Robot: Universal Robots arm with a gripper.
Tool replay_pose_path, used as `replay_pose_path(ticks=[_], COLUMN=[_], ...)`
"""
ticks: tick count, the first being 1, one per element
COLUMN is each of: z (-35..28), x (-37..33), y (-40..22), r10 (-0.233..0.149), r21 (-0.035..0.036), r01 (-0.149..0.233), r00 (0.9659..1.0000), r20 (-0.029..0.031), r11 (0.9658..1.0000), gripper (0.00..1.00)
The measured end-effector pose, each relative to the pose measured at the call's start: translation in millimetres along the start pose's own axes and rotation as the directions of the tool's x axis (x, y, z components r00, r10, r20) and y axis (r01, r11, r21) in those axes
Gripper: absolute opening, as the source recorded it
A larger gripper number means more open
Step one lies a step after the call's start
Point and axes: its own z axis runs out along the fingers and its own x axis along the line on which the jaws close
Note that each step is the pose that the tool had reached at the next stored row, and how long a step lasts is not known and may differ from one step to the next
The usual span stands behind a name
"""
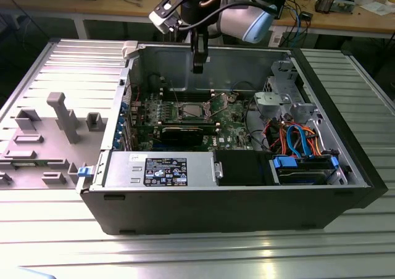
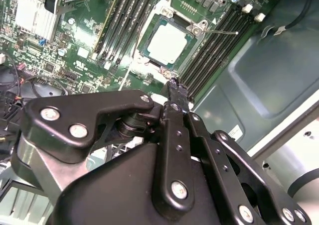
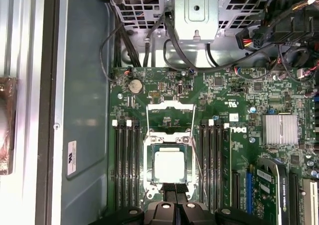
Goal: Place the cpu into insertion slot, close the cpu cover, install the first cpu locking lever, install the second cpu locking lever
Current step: 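Close the cpu cover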
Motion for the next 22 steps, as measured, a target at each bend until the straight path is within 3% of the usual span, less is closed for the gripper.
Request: replay_pose_path(ticks=[5, 6, 7, 22], z=[-0.6, 1.0, 1.2, 1.5], x=[0.0, -0.1, -0.1, -0.2], y=[1.5, 10.0, 11.9, 19.1], r10=[0.000, 0.000, 0.000, 0.000], r21=[0.0001, 0.0000, 0.0000, 0.0000], r01=[0.000, 0.000, 0.000, 0.000], r00=[1.0000, 1.0000, 1.0000, 1.0000], r20=[0.0000, -0.0001, -0.0001, 0.0000], r11=[1.0000, 1.0000, 1.0000, 1.0000], gripper=[0.11, 0.11, 0.11, 0.11])
